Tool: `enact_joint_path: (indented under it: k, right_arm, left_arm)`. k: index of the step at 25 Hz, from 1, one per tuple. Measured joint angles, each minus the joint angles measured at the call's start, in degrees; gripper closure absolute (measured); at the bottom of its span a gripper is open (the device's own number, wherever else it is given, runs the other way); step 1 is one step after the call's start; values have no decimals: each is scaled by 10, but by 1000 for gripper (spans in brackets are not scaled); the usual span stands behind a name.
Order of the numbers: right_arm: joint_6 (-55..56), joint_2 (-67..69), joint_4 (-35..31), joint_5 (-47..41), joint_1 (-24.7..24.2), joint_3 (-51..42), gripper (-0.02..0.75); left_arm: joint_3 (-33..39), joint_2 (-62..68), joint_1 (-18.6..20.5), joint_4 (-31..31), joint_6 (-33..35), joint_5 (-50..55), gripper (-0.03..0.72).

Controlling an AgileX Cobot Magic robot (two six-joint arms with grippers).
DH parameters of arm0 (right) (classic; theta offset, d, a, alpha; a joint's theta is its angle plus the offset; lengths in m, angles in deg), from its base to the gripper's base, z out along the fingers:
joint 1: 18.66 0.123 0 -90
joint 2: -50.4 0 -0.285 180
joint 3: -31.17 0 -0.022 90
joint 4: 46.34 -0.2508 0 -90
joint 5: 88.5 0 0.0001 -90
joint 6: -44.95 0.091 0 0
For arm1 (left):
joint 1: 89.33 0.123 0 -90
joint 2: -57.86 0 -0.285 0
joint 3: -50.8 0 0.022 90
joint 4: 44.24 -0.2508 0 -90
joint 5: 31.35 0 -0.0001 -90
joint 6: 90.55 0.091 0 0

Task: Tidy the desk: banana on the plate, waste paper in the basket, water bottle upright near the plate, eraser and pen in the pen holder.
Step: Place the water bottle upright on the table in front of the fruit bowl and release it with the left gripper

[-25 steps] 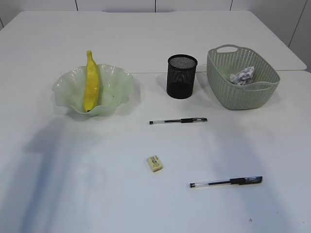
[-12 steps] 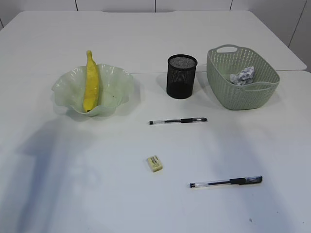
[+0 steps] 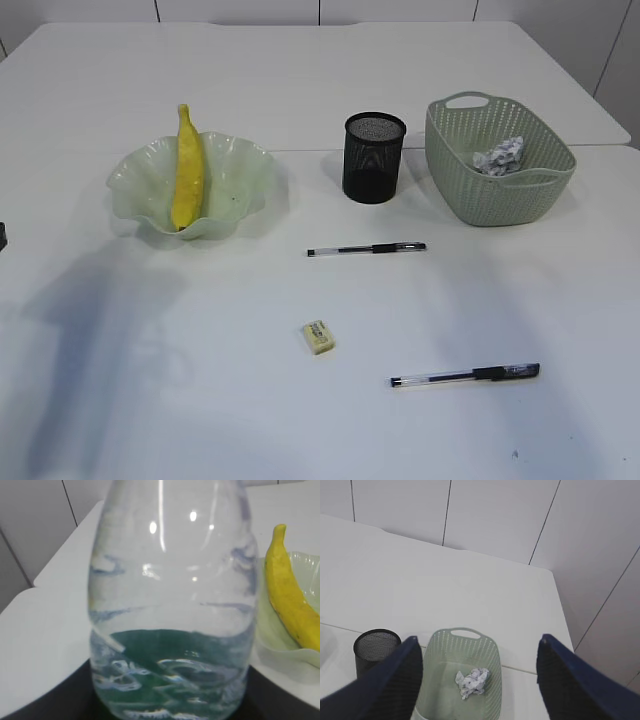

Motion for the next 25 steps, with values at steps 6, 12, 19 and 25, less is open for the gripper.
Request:
enact_joint_path:
  k: [6, 12, 19, 25]
  right_arm:
    - [0, 0, 0, 0, 0, 0, 216]
    - [0, 0, 0, 0, 0, 0, 216]
    - [0, 0, 3, 2, 0, 0, 216]
    - [0, 0, 14, 14, 0, 0, 216]
  left_arm:
    - [0, 5, 0, -1, 0, -18, 311]
    - [0, 14, 0, -12, 0, -34, 311]
    - [-2, 107, 0, -45, -7, -91, 311]
    - [-16, 172, 0, -94, -23, -88, 311]
